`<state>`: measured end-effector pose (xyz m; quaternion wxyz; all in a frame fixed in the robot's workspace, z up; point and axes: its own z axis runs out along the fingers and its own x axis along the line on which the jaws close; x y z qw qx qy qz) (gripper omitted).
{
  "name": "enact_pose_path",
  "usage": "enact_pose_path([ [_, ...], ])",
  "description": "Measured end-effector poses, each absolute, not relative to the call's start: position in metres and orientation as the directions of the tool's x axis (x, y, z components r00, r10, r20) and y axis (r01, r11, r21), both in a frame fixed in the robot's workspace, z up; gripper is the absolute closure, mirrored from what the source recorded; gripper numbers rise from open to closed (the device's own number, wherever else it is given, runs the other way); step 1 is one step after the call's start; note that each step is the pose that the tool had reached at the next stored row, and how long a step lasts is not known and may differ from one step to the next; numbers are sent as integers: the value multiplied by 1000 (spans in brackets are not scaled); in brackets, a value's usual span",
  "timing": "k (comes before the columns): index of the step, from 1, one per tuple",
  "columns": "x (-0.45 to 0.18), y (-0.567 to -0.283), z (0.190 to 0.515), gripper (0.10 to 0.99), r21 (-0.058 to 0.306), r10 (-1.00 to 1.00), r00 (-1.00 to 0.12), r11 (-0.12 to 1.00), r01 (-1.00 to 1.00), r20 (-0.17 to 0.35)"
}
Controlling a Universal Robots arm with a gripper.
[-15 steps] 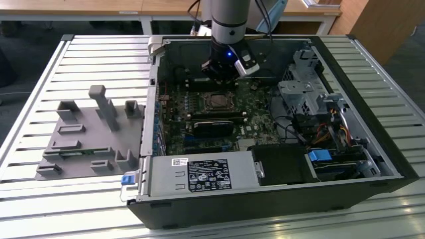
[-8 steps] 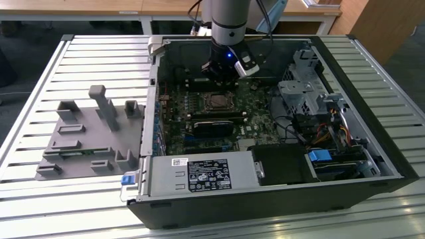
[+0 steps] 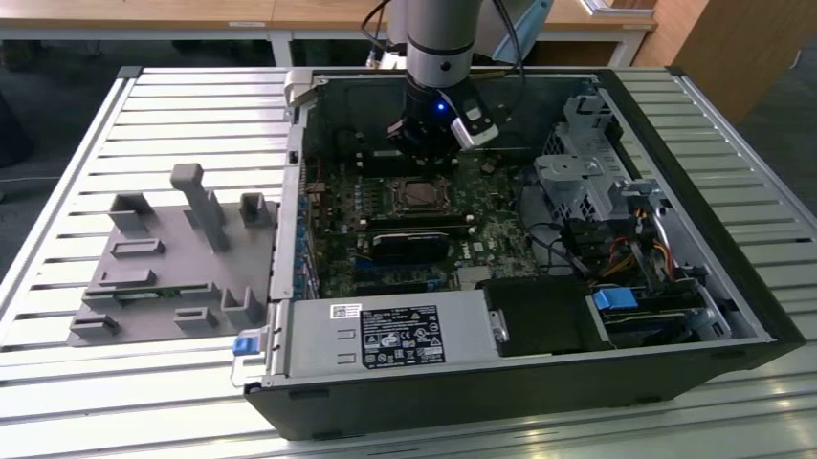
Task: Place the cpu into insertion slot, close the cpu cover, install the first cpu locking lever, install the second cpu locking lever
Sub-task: 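Install the first cpu locking lever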
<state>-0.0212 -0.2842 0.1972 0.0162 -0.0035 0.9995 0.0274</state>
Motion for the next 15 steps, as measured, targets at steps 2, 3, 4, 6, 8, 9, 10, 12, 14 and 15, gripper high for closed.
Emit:
enact_pose_path([
  [2,-21,-284,197,980,54,-6,-999,999,-8,-33],
  [3,-21,-284,197,980,54,-6,-999,999,-8,-33],
  [4,-21,-284,197,980,54,-6,-999,999,-8,-33],
  [6,-21,-284,197,980,54,-6,-999,999,-8,-33],
  [8,-21,-284,198,980,55,-6,-999,998,-8,-33],
  [9,-21,-284,198,980,56,-6,-999,998,-8,-34],
  [10,-21,-284,198,980,56,-6,-999,998,-8,-34],
  [12,-21,-284,200,980,54,-6,-999,998,-8,-33],
  [14,-21,-284,200,980,54,-6,-999,998,-8,-33],
  [15,-21,-284,200,980,54,-6,-999,999,-8,-33],
])
